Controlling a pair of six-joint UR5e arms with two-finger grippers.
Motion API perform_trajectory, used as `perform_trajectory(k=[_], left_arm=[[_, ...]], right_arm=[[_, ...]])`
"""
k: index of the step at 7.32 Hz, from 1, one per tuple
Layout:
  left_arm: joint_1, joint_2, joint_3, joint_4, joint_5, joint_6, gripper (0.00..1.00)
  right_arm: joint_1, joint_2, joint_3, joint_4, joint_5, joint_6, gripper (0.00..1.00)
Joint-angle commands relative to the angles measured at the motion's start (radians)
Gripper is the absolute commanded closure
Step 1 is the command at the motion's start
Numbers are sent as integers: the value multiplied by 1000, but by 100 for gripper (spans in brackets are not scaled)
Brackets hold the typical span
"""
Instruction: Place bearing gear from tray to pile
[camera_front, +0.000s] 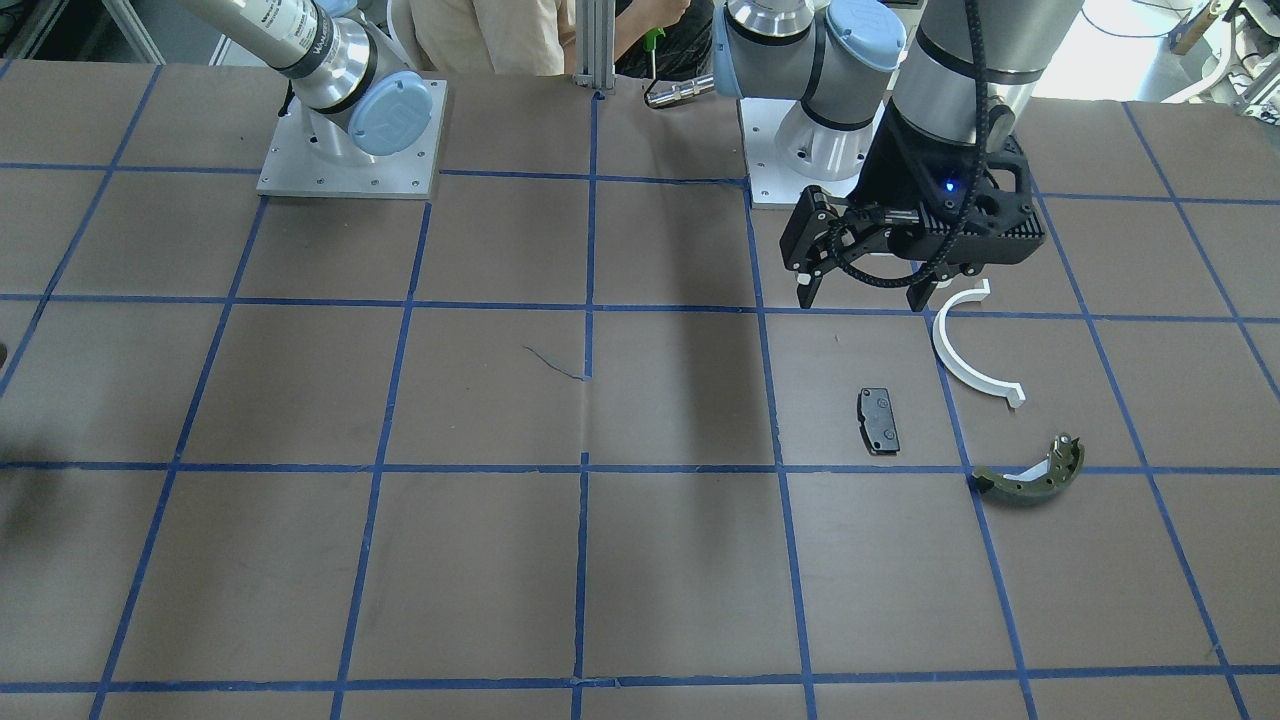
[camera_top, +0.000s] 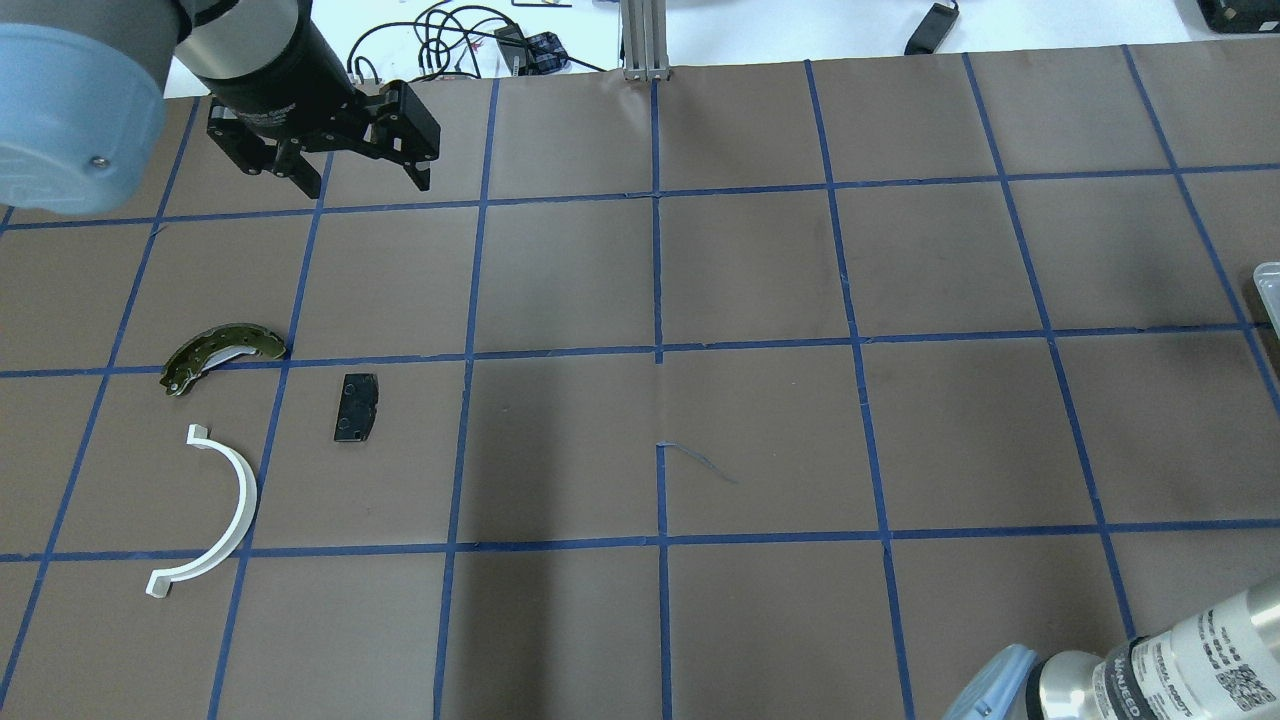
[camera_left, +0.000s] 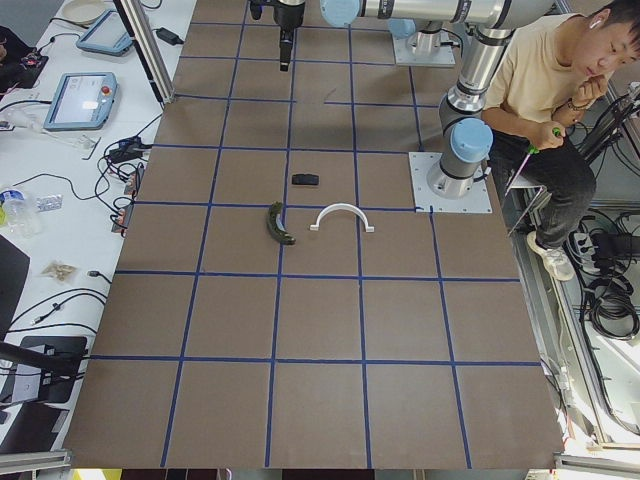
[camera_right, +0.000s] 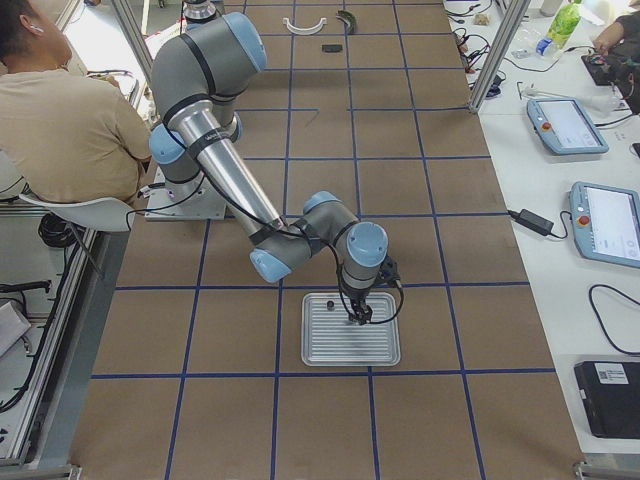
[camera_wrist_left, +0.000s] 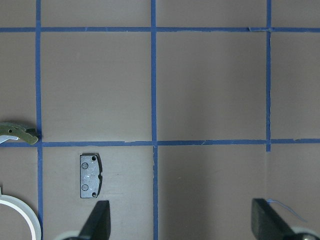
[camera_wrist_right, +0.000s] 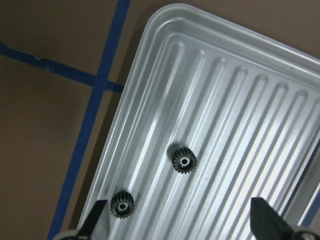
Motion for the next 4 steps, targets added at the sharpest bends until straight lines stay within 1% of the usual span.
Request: perform_trajectory(k=[1, 2, 3, 4], left_arm=[[1, 2, -2, -1, 1, 0, 0], [1, 0, -3, -1, 0, 0, 0], [1, 0, -3, -1, 1, 0, 0], [1, 0, -3, 1, 0, 0, 0]], right_arm=[[-4, 40, -2, -42, 2, -4, 7], [-4, 44, -2, -44, 0, -2, 11], [-4, 50, -2, -45, 2, 1, 12], [-4, 56, -1, -62, 2, 4, 16]])
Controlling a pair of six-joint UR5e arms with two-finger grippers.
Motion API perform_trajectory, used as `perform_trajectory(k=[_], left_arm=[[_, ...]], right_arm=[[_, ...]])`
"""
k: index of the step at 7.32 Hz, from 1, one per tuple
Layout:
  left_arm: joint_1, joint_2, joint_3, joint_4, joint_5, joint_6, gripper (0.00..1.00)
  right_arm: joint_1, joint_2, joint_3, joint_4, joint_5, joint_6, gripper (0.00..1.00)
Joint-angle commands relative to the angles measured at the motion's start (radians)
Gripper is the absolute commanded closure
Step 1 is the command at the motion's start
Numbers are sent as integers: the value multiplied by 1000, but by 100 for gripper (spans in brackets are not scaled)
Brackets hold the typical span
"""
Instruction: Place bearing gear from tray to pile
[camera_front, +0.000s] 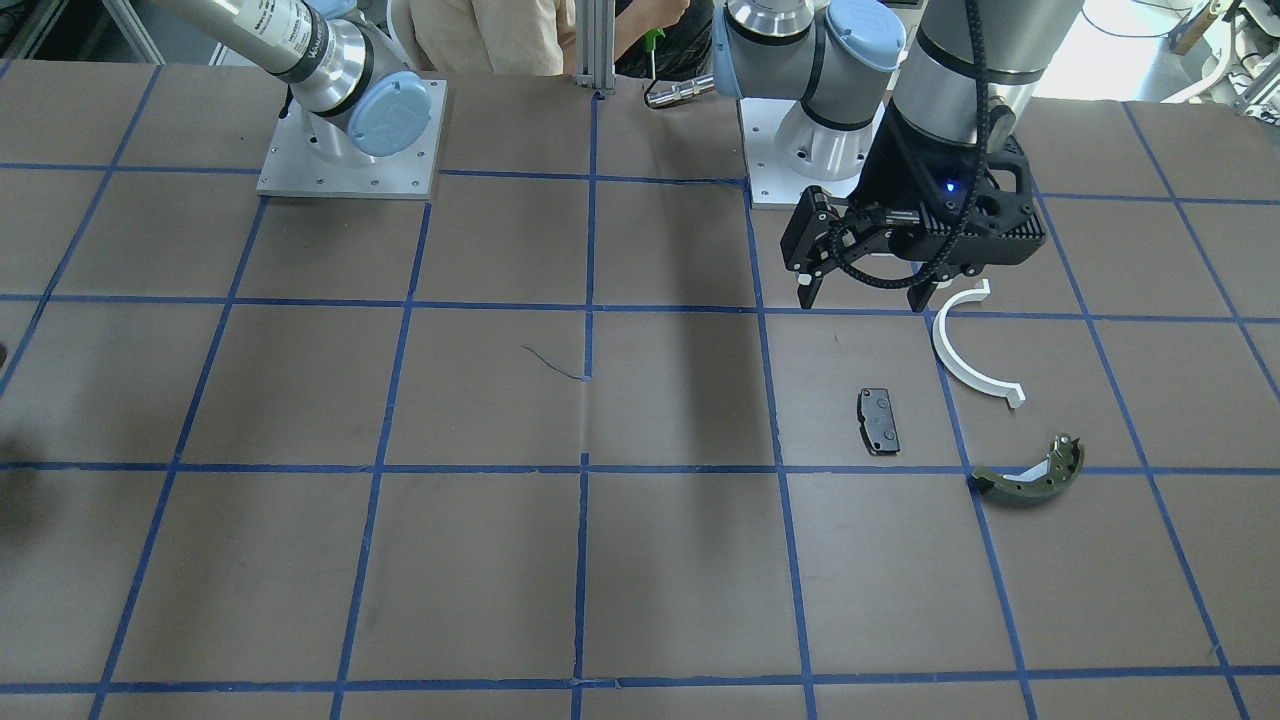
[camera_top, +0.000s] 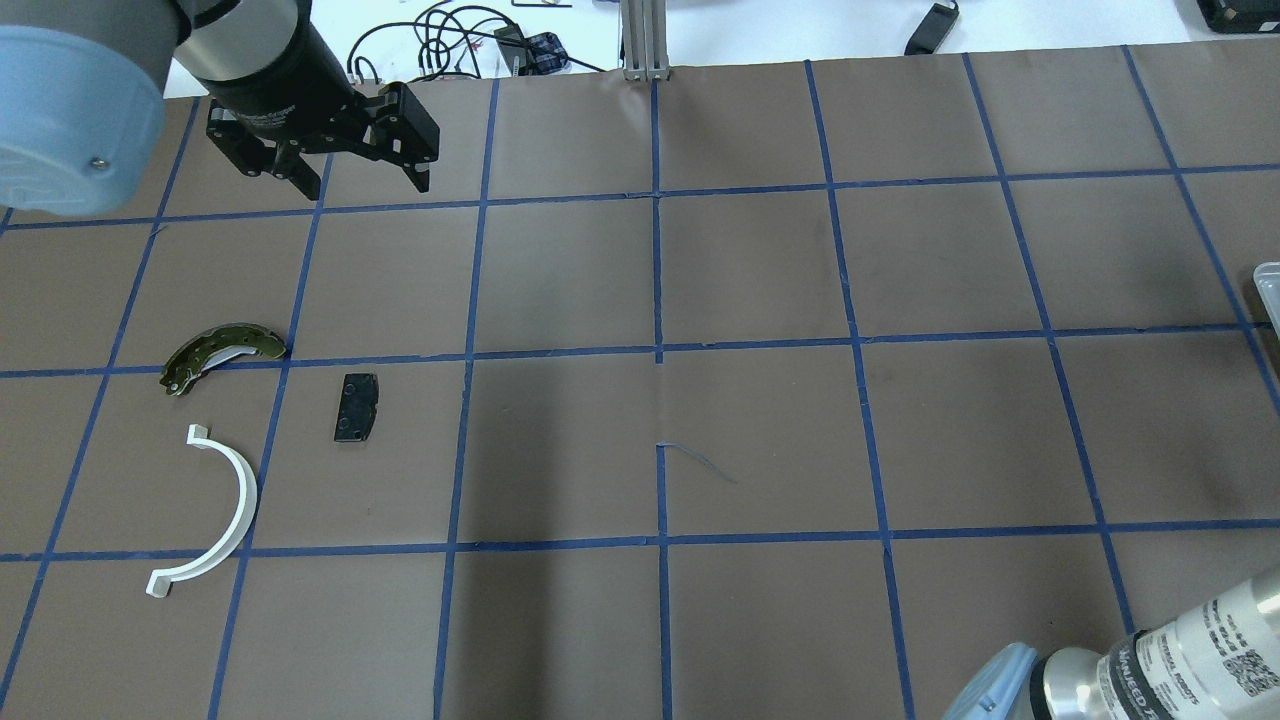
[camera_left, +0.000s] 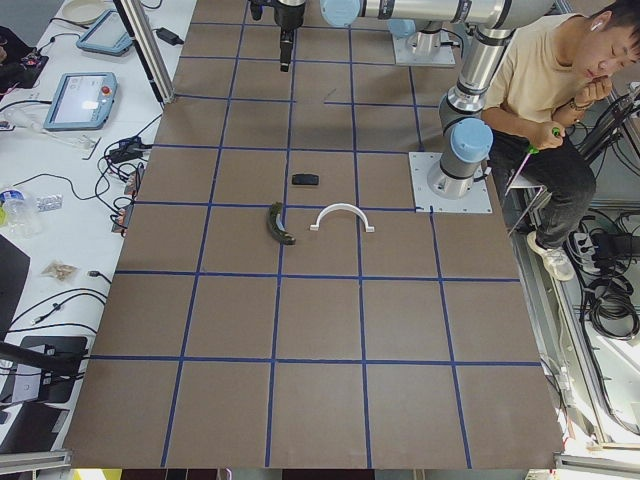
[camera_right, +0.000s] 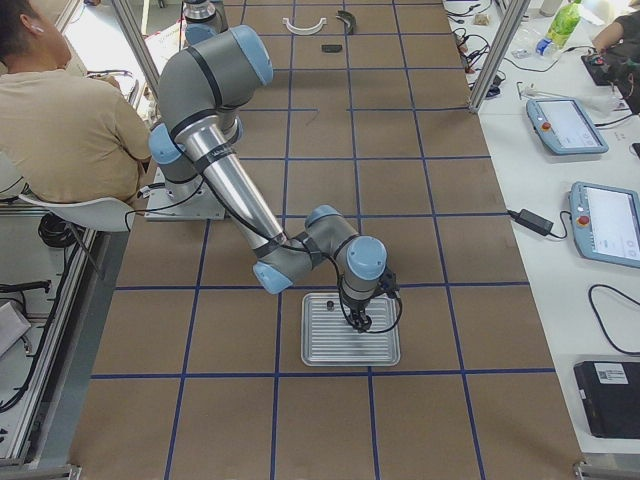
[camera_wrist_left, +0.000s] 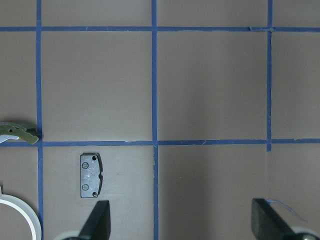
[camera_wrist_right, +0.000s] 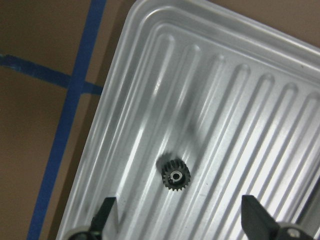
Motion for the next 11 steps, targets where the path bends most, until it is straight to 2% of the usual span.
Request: perform_trajectory(k=[1, 2, 3, 10, 11], left_arm=[[0, 0, 3, 1, -2, 0, 0], [0, -2, 1, 1, -4, 0, 0], [0, 0, -2, 1, -2, 0, 0], [0, 0, -2, 1, -2, 0, 0], [0, 0, 1, 1, 1, 0, 0]], right_arm=[[0, 20, 1, -16, 0, 5, 18], [0, 20, 1, -16, 0, 7, 27], [0, 25, 1, -16, 0, 7, 30], [0, 43, 1, -18, -1, 8, 34], [0, 45, 1, -18, -3, 8, 37]])
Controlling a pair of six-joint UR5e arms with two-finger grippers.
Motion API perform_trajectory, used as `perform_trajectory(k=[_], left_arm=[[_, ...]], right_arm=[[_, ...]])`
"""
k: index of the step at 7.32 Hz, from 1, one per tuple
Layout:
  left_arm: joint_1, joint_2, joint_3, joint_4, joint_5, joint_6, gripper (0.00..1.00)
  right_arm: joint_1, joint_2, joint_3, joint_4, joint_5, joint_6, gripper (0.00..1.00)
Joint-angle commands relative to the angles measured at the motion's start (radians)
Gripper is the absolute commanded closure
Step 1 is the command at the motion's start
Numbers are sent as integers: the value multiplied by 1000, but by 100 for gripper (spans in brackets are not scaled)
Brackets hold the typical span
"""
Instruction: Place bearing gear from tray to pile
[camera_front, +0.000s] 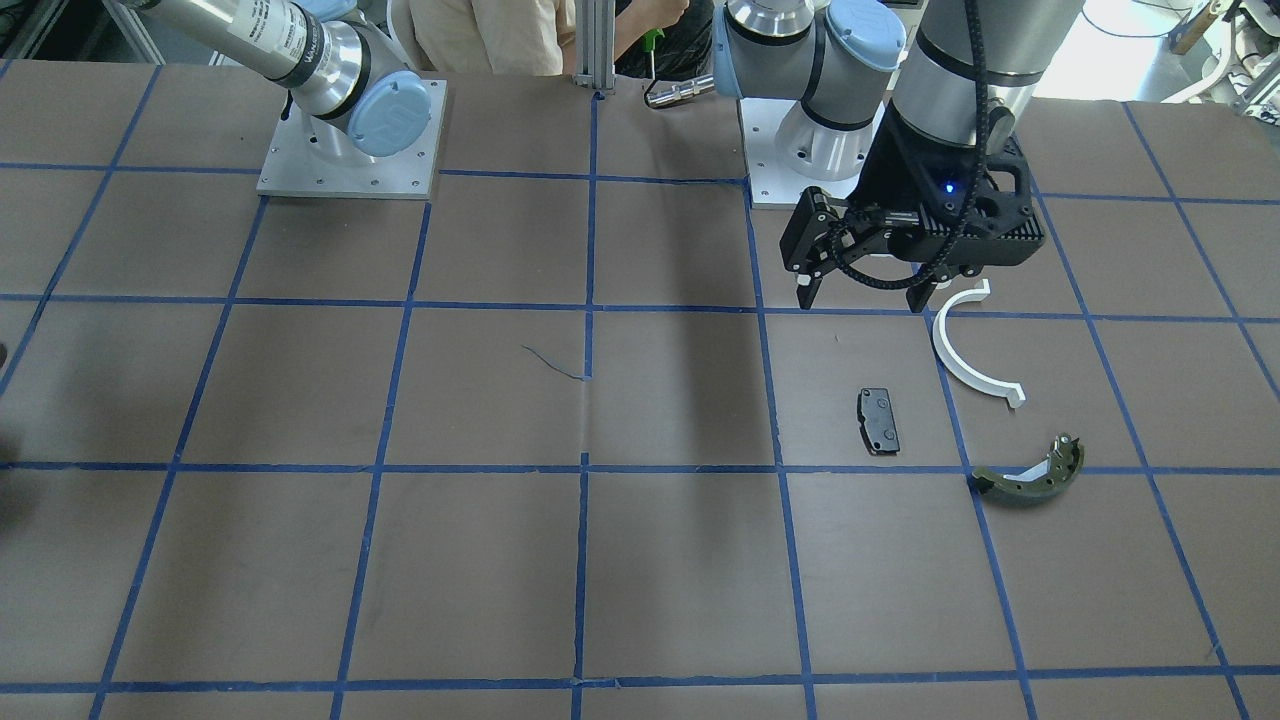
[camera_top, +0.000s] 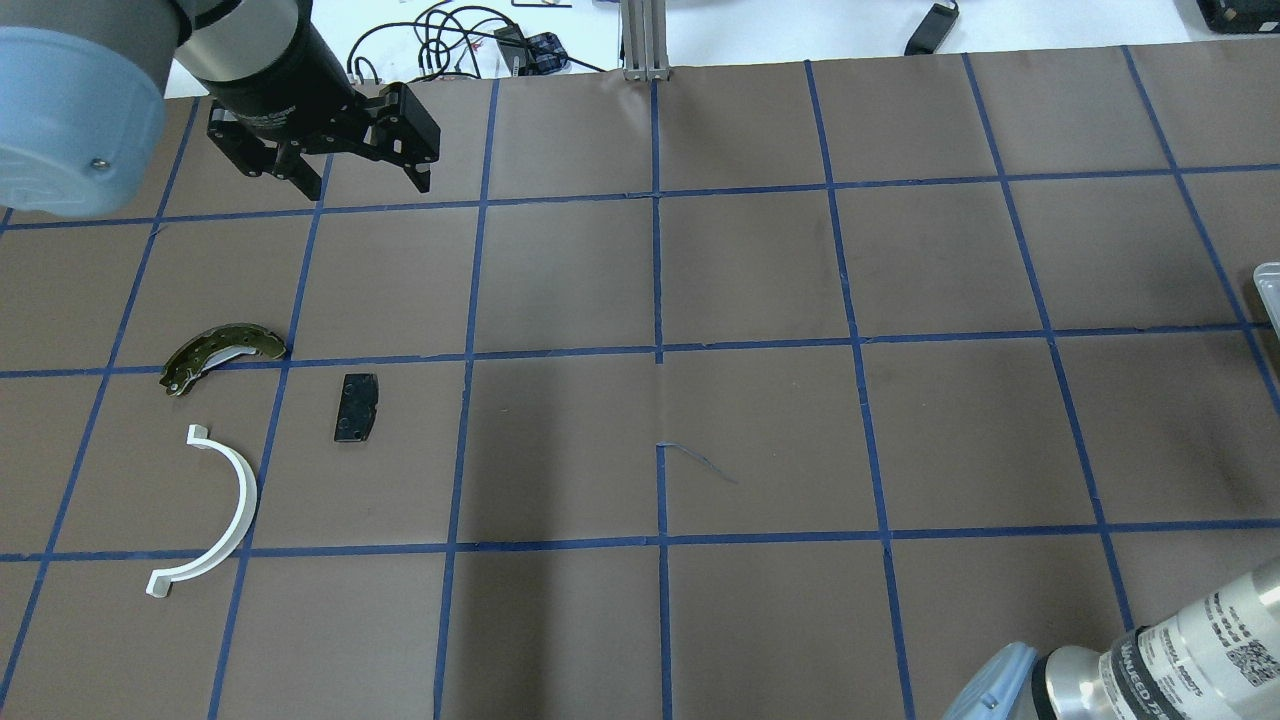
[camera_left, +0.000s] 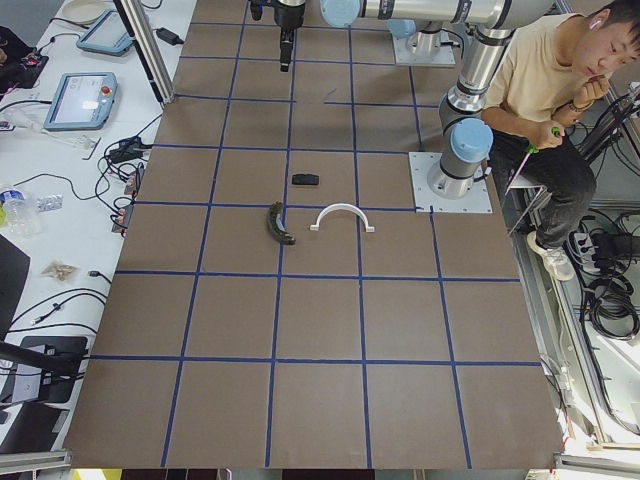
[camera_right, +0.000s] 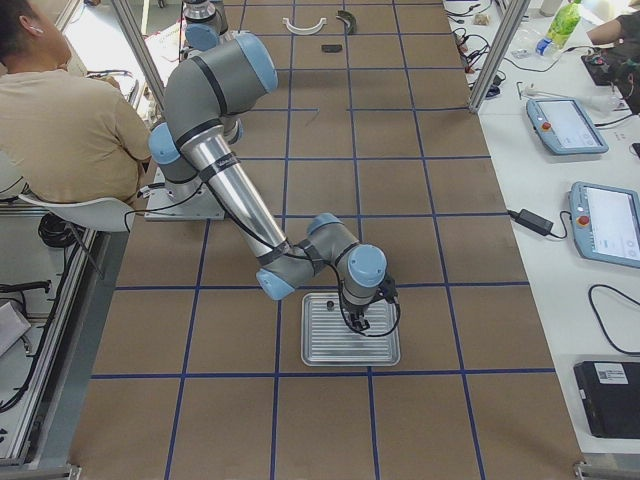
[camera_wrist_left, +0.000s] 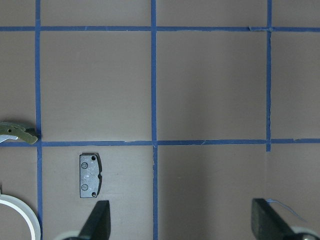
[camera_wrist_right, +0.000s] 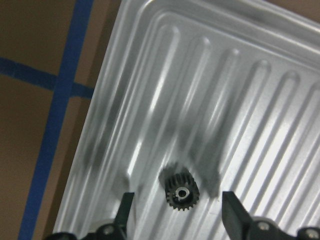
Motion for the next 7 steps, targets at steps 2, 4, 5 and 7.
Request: perform_trajectory(k=[2, 4, 5, 7], left_arm=[[0, 0, 2, 0, 2, 0, 0], [0, 0, 2, 0, 2, 0, 0], [0, 0, 2, 0, 2, 0, 0], [0, 0, 2, 0, 2, 0, 0]], right_arm=[[0, 1, 0, 0, -3, 3, 79], [0, -2, 0, 3, -4, 3, 100], [2, -7, 0, 7, -9, 2, 100], [14, -65, -24, 64, -14, 2, 100]])
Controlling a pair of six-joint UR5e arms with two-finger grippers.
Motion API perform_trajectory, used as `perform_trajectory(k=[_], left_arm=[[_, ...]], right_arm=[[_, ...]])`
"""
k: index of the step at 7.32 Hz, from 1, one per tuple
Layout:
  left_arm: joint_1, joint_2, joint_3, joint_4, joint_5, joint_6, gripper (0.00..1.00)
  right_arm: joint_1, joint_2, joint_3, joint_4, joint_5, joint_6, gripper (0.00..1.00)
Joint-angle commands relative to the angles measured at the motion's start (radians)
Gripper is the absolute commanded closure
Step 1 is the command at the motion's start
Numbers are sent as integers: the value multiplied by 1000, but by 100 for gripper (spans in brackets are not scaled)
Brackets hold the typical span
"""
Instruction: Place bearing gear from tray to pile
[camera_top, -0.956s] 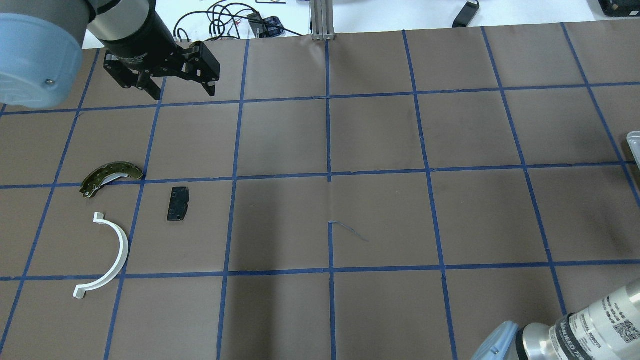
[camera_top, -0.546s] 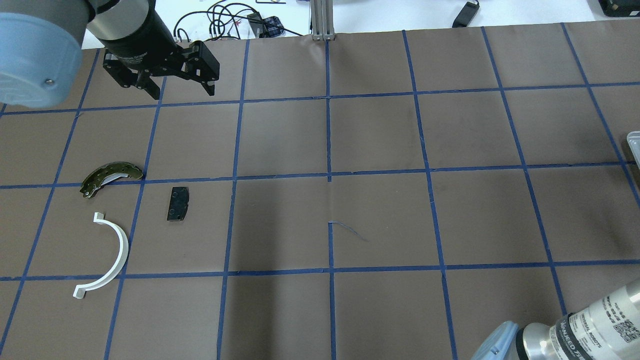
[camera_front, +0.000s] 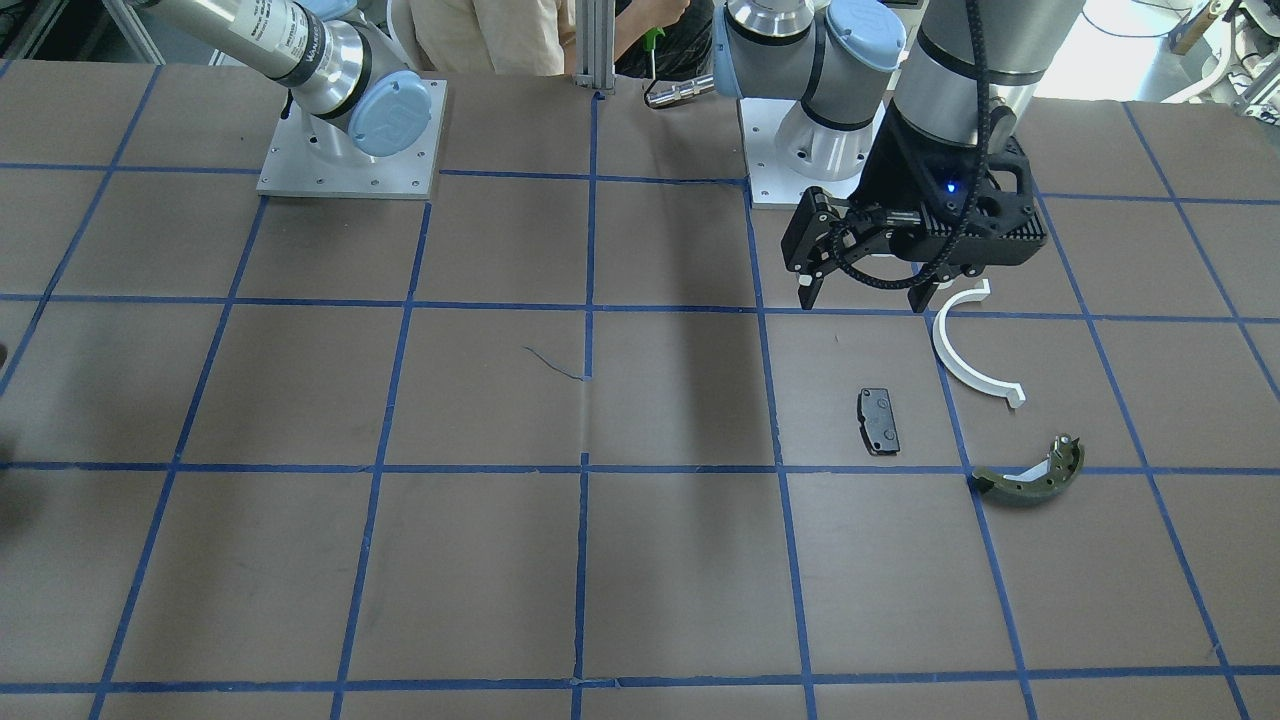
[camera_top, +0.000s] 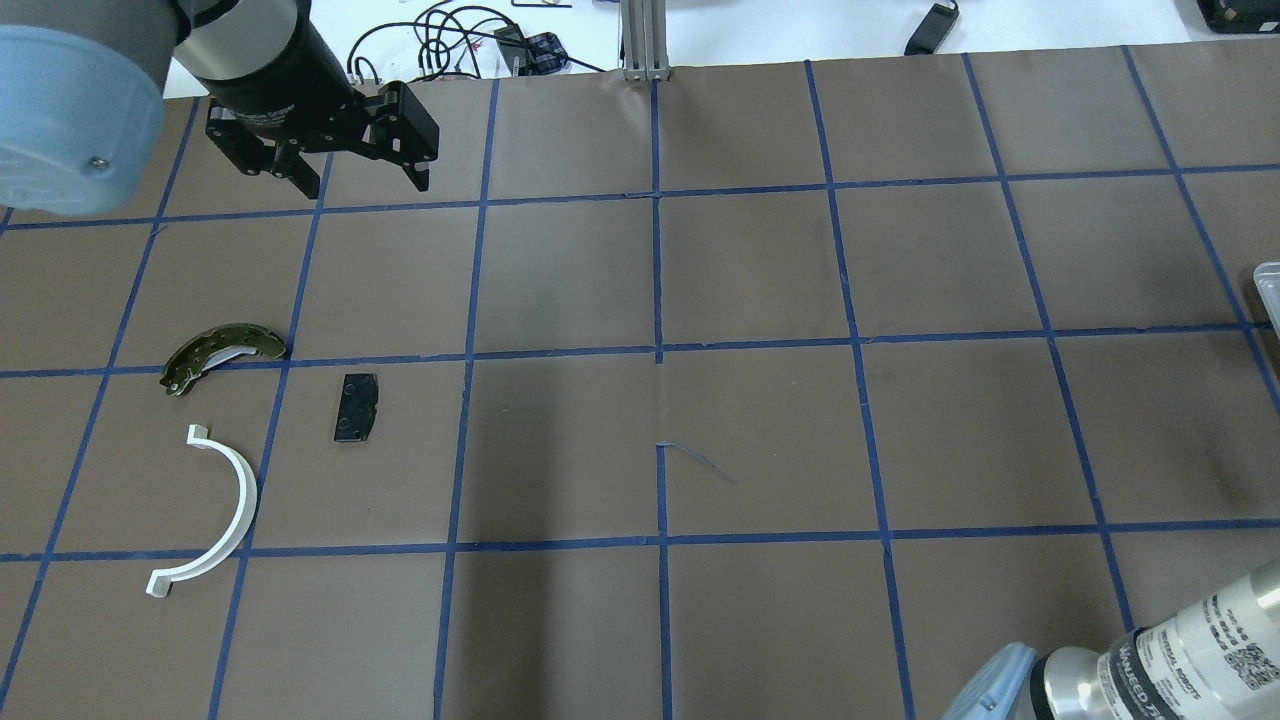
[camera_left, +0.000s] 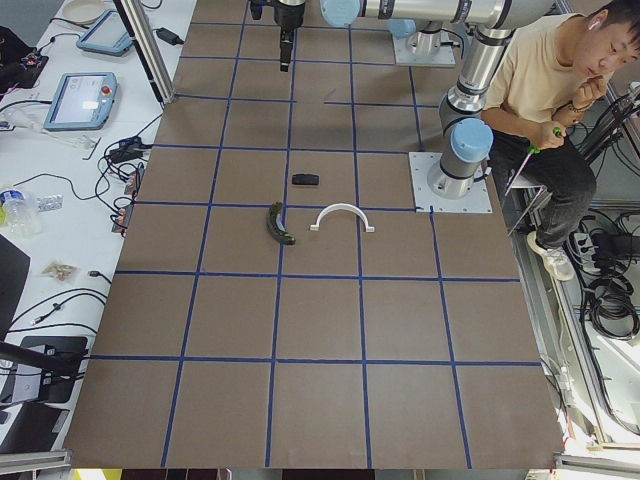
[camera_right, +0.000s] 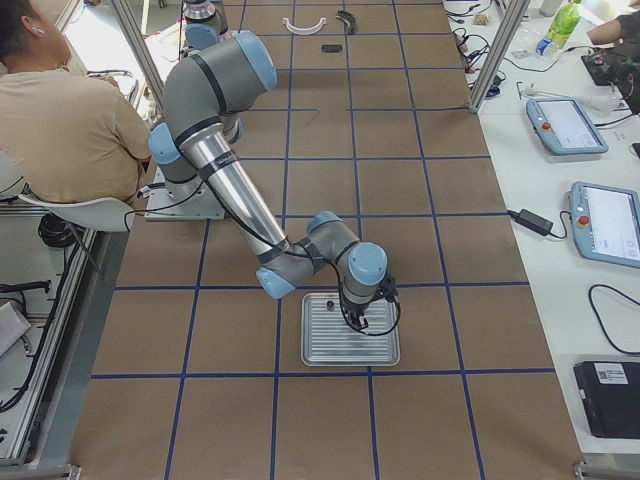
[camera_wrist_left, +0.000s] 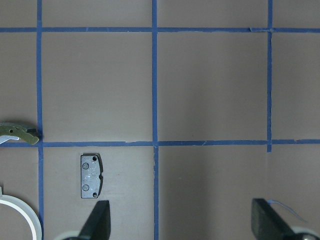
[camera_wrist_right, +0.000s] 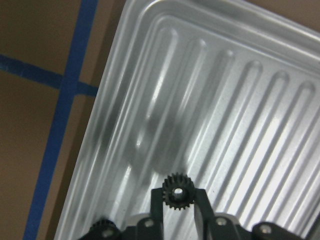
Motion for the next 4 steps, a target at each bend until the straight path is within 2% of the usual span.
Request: perform_trajectory(k=[1, 2, 3, 4], left_arm=[[0, 0, 0, 0, 0, 0, 0], [0, 0, 0, 0, 0, 0, 0], [0, 0, 0, 0, -1, 0, 0], [0, 0, 0, 0, -1, 0, 0]], right_arm=[[25, -64, -22, 90, 8, 3, 100], [80, -99, -22, 127, 9, 30, 100], [152, -156, -13, 219, 15, 185, 100], [242, -194, -10, 259, 57, 319, 100]])
